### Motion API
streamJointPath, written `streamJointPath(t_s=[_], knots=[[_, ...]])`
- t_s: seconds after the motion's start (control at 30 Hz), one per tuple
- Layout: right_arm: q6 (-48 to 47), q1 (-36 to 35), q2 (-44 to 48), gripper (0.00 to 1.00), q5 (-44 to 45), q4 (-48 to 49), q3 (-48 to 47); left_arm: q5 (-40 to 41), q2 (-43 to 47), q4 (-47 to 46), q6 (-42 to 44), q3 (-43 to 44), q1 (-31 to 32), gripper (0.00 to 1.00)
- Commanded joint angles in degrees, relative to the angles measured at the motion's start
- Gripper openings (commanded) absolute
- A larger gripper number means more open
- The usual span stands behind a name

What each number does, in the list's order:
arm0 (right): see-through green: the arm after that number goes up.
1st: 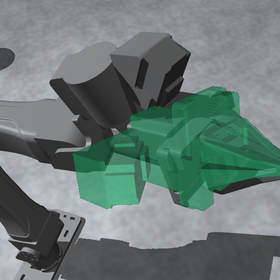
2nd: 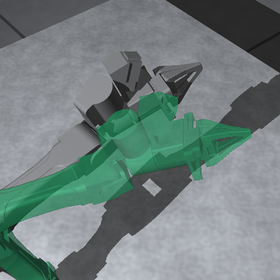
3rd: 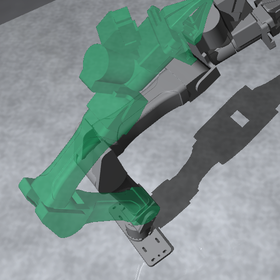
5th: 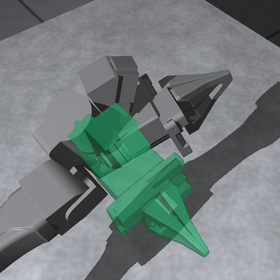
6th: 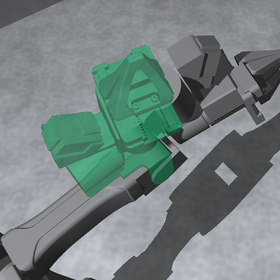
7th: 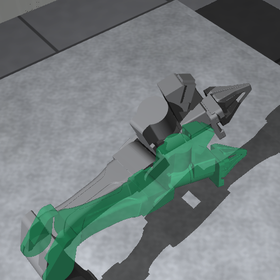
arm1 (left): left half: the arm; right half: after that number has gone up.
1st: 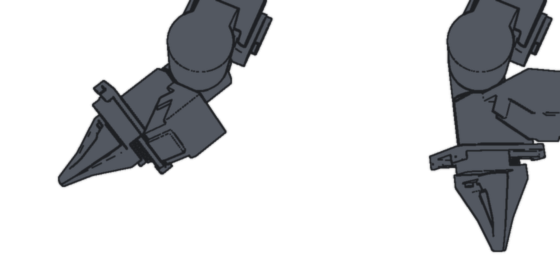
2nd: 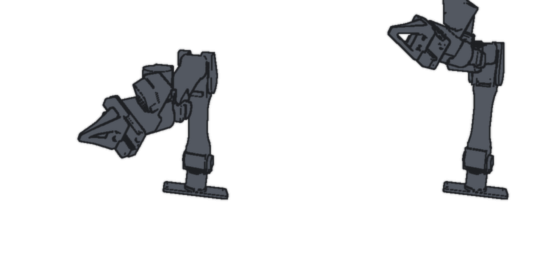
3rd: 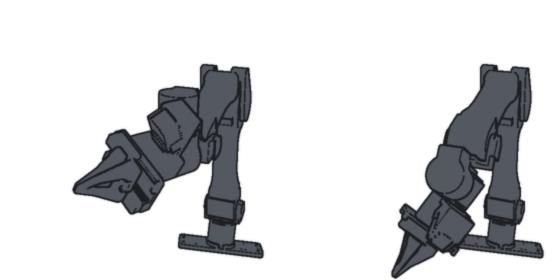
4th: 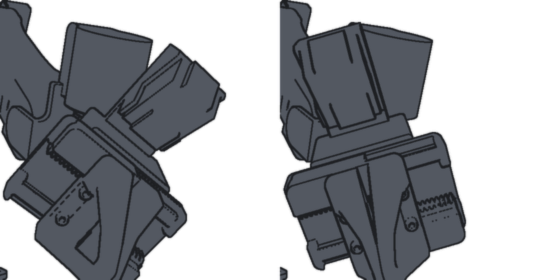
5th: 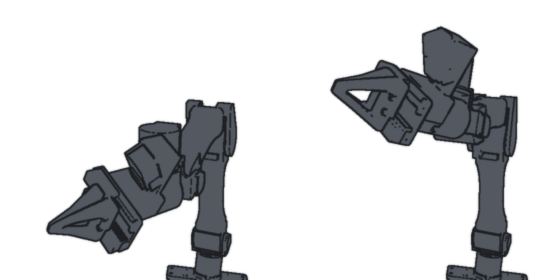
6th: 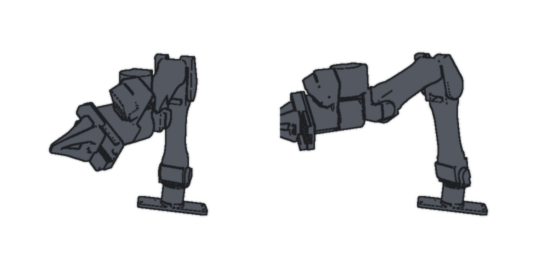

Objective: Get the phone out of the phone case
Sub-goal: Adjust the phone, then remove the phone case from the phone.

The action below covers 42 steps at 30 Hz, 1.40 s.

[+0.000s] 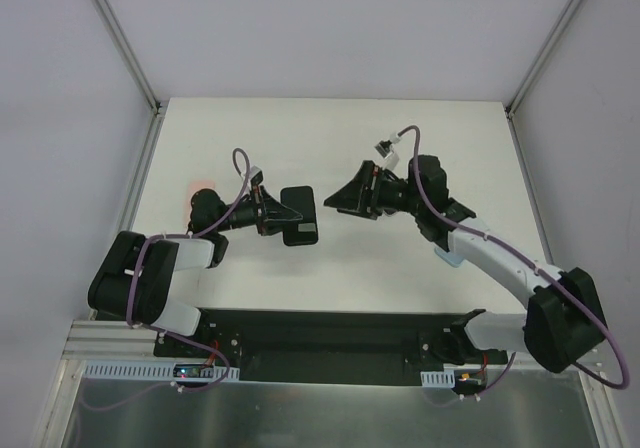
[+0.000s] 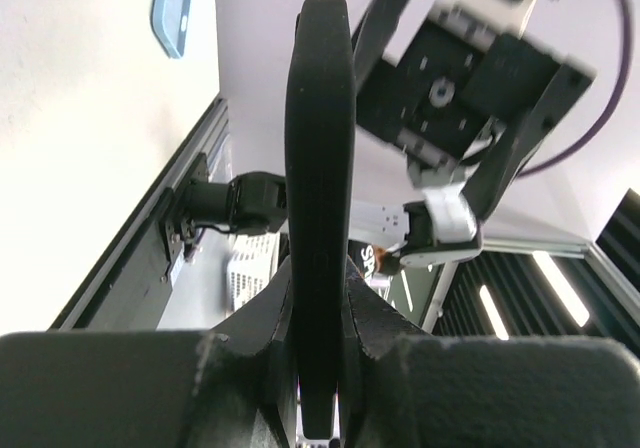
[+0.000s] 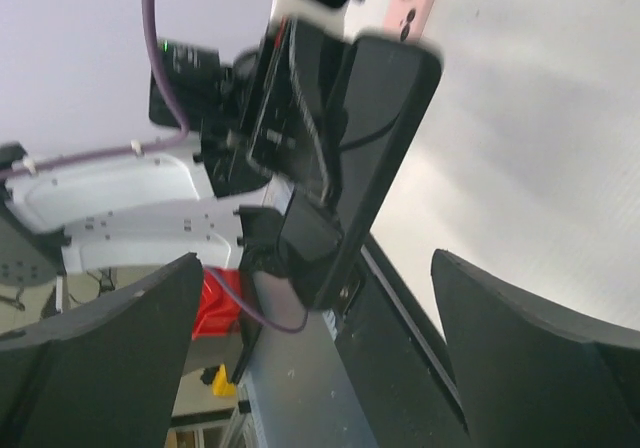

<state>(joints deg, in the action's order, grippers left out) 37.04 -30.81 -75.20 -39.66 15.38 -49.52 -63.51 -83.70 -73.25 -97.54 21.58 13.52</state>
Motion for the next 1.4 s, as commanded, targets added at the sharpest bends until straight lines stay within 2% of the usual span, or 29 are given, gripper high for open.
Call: streamJointPath(t_s=[0.0,0.07,0.1,0.27,0.3,0.37,0.4,0.5,0.7,0.9,1.13,1.37], knots=[[3.0,-5.5,5.5,0.93,4.6,4.6,6.4,4.8,-0.1,-23.1,0.1,1.7,-0.2,0.00],[4.5,-8.3,7.0,0.89,6.6,5.9,8.3,5.8,-0.3,-23.1,0.1,2.1,-0.2,0.00],[5.1,-8.9,7.4,0.83,8.5,6.7,8.9,6.5,-0.3,-23.2,0.0,2.2,-0.2,0.00],[9.2,-11.5,6.0,0.74,9.7,14.0,10.3,7.5,0.2,-23.1,-0.1,2.2,-0.2,0.00],[10.7,-11.6,5.5,0.69,9.4,15.5,10.4,7.7,0.4,-23.2,-0.1,2.2,-0.2,0.00],[12.7,-12.2,3.7,0.65,9.3,20.4,10.8,8.1,0.6,-23.1,-0.2,2.0,-0.2,0.00],[13.5,-12.1,3.0,0.58,9.3,22.3,11.2,8.3,0.7,-23.1,-0.2,1.9,-0.2,0.00],[17.6,-12.3,0.1,0.46,8.8,29.7,11.5,8.6,1.1,-23.1,-0.3,1.8,-0.2,0.00],[20.6,-13.3,-3.0,0.31,9.6,35.1,11.9,8.8,1.5,-23.2,-0.6,1.8,-0.2,0.00],[20.9,-13.2,-2.4,0.27,12.5,36.3,14.0,9.2,2.5,-23.1,-0.9,1.7,-0.2,0.00],[22.8,-13.1,-4.2,0.32,14.2,40.3,15.4,9.4,3.4,-23.2,-1.0,1.5,-0.2,0.00],[24.2,-13.1,-5.0,0.24,15.5,43.4,16.1,9.2,4.6,-23.2,-1.5,1.4,-0.7,0.00]])
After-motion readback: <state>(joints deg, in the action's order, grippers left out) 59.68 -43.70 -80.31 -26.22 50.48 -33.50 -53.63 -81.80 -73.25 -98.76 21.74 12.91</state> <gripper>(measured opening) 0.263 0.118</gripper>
